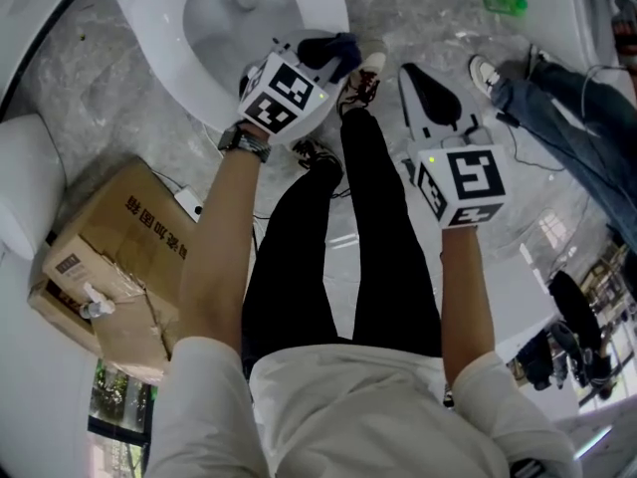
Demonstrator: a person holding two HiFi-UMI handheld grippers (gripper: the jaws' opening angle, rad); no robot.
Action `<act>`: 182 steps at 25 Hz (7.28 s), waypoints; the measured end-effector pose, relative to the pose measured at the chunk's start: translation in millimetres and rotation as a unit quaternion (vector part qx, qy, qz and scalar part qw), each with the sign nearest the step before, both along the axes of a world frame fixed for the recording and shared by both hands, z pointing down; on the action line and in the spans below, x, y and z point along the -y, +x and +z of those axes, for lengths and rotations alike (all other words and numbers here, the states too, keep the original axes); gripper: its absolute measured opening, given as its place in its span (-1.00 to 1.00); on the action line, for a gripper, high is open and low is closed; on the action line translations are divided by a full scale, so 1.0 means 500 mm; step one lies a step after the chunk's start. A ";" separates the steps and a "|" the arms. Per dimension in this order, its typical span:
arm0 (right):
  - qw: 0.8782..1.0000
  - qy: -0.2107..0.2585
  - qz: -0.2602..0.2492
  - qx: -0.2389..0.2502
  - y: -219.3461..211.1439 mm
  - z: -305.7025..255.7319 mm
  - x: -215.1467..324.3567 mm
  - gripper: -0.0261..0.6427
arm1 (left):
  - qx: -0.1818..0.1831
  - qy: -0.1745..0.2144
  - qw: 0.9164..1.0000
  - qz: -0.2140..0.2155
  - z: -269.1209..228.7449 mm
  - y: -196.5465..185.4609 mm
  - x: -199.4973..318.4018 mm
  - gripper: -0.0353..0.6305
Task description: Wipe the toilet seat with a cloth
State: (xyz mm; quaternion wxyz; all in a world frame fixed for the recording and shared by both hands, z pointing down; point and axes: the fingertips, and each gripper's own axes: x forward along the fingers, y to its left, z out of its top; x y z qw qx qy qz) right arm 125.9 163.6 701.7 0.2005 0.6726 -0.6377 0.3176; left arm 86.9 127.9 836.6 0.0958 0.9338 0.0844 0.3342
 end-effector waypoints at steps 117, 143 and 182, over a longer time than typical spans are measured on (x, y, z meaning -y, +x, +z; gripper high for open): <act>0.984 -0.058 -0.157 0.067 -0.008 0.041 0.279 -0.83 | 0.096 0.199 0.963 -0.154 -0.041 -0.093 0.584 -0.78; 0.987 0.094 -0.131 -0.028 -0.035 -0.385 0.288 -0.83 | -0.086 0.119 0.895 -0.420 -0.564 -0.274 0.435 -0.78; 0.924 0.315 -0.165 -0.142 -0.189 -1.078 0.180 -0.83 | -0.269 0.272 0.827 -0.411 -1.336 -0.411 0.196 -0.78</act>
